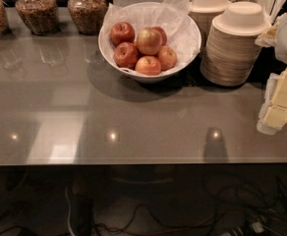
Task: Pick apple from white bowl
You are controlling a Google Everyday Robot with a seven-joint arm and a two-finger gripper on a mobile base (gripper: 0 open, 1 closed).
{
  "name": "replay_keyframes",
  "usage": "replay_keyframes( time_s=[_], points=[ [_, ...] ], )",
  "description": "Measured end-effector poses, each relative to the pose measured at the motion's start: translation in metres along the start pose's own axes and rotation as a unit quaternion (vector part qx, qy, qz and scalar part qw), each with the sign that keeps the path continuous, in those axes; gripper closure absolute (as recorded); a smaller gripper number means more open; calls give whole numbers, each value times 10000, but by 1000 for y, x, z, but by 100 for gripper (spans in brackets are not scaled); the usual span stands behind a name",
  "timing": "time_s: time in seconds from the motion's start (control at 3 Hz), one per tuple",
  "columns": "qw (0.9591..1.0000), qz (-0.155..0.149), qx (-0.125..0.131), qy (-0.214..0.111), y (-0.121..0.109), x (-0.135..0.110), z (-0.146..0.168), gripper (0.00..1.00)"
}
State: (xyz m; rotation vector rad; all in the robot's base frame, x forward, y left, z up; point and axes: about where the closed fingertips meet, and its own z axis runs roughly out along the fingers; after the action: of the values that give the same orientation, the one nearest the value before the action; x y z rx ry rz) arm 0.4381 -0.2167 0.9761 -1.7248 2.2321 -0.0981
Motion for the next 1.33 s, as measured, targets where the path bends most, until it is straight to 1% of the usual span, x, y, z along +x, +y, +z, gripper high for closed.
replay_keyframes(
  time_s=[0.33, 0.67, 1.0, 1.33],
  points=[
    [10000, 0, 0, -1, 0, 0, 0, 0],
    [9998, 19, 72, -160, -4, -4, -1, 0],
    [9975, 20, 252, -653, -15, -23, 8, 0],
    [9907, -10, 649, -1195, -39, -54, 24, 0]
  ],
)
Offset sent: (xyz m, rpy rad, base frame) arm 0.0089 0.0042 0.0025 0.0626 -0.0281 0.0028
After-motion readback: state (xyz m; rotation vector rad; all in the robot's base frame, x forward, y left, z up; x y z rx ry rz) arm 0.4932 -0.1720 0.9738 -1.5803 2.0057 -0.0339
